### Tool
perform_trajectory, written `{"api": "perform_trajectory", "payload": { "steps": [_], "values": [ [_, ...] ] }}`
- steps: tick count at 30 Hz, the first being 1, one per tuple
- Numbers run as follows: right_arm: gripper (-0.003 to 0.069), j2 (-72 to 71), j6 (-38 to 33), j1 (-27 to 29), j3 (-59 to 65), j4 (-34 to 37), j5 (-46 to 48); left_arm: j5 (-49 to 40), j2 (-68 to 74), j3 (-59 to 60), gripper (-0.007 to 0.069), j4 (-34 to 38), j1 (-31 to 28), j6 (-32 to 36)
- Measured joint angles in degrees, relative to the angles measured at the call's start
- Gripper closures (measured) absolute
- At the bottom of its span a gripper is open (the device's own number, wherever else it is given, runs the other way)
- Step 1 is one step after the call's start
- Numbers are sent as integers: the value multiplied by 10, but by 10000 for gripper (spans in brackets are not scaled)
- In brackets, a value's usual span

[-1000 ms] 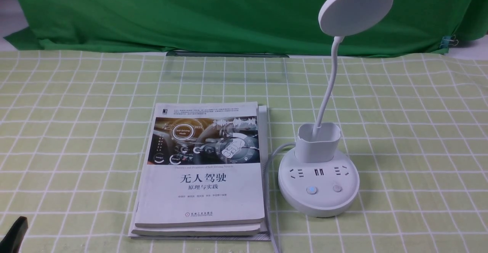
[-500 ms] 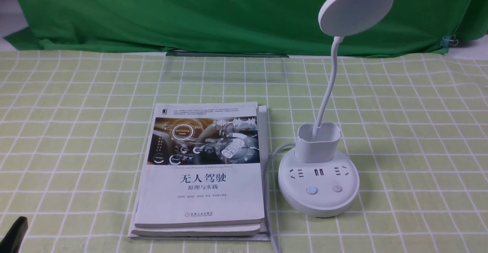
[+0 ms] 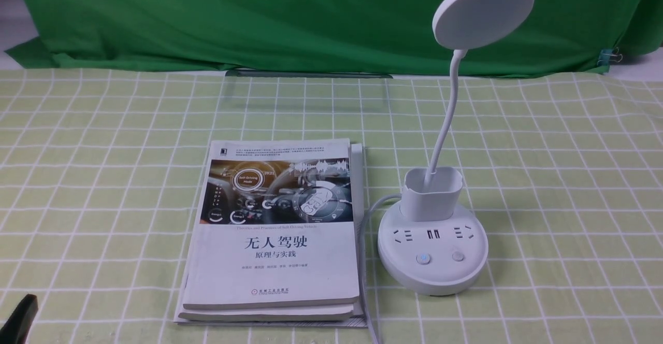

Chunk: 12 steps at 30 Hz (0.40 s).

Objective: Turn off the desk lamp on the green coffee tablecloth by hand.

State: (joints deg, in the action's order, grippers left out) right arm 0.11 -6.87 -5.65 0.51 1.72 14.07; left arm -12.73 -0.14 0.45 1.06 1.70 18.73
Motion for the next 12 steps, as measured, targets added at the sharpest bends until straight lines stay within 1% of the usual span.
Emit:
{"api": "perform_trajectory", "payload": {
  "steps": [12],
  "values": [
    [442, 0, 0, 0, 0, 0, 0, 0, 0, 0, 382, 0, 0, 0]
  ]
}}
